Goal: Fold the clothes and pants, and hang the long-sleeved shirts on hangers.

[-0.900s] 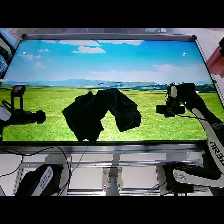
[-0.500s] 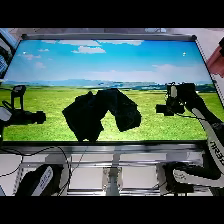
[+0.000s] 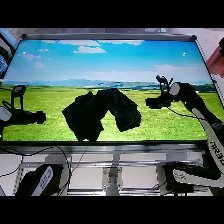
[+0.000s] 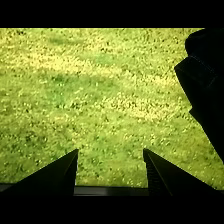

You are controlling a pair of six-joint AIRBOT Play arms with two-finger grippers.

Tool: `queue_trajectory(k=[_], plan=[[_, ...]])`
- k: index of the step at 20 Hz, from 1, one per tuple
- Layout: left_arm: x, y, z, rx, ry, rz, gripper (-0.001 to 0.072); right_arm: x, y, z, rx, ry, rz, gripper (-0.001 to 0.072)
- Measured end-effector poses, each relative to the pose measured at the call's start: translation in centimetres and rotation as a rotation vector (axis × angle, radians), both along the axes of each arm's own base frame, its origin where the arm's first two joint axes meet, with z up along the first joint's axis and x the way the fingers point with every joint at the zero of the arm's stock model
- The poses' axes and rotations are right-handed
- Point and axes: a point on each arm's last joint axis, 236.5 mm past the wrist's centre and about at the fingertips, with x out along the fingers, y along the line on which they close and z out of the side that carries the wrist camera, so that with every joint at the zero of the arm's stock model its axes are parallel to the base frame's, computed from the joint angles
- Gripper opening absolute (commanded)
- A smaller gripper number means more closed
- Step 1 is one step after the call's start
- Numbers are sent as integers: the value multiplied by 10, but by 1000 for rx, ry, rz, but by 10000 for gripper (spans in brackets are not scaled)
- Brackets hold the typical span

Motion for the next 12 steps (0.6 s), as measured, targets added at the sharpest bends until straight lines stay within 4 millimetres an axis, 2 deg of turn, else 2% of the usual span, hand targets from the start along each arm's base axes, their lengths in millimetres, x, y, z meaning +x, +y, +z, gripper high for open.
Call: queue_trajectory(k=[3,8,12], plan=[[0,0,0,0,-1,0,471,3,15,6,55,-36,67,22],[1,-2,0,-12,-3,2,470,-6,25,7,90,-14,122,22],[7,-33,4,-166,-30,23,470,-19,28,10,93,8,201,22]])
